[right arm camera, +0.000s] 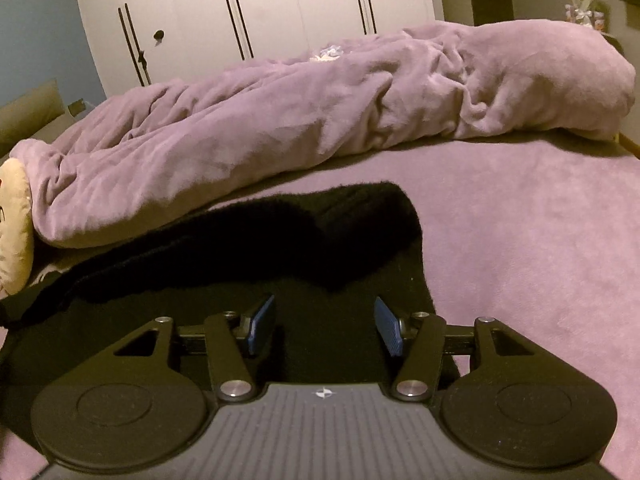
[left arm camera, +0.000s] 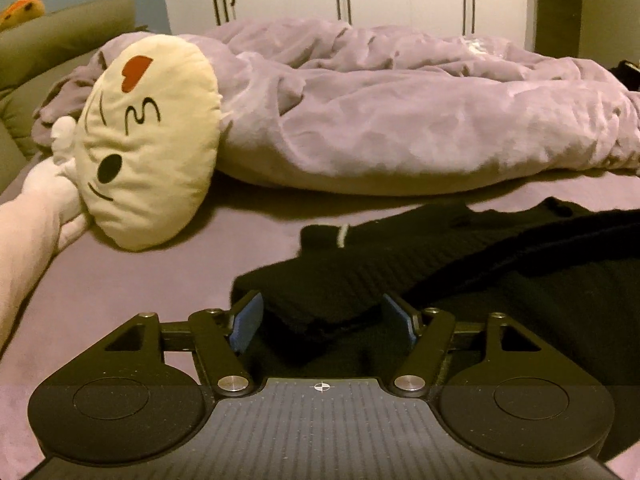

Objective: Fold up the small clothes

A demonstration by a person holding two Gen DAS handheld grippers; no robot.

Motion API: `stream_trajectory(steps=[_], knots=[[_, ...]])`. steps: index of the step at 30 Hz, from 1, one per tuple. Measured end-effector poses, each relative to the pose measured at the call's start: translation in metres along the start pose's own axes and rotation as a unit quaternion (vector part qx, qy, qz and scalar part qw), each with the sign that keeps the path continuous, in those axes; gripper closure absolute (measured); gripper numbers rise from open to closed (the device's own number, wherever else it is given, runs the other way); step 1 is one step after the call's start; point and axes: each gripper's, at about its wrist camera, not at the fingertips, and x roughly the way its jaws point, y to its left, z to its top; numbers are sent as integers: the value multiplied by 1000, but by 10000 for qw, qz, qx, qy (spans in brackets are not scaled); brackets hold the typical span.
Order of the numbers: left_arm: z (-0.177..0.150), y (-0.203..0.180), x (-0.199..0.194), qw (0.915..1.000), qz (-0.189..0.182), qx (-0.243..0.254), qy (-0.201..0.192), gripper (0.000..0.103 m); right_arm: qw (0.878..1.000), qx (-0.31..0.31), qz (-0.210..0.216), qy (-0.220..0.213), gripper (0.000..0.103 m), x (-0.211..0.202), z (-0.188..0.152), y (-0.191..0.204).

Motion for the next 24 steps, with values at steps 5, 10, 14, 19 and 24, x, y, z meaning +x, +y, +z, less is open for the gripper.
stream_trajectory(steps=[5,10,14,19,24], knots=[[-11,-14,-14,9985,-544,-101,-58,28,9999,-92,-1,-102,49,8,0,6],[-19,-50,0,9943,-922,543,-27,20,9995,-266,-82,-177,50,27,7,21],[-18,-52,38,9969,-670,365,207,23,9967,-702,-392,-139,56,51,16,34],[-8,-47,65,9993,-320,135,118,25,9937,-754,-745,-354,59,74,41,31],[7,-36,65,9980,536,43,-316,23,9854,-305,-1465,-813,47,78,48,20]])
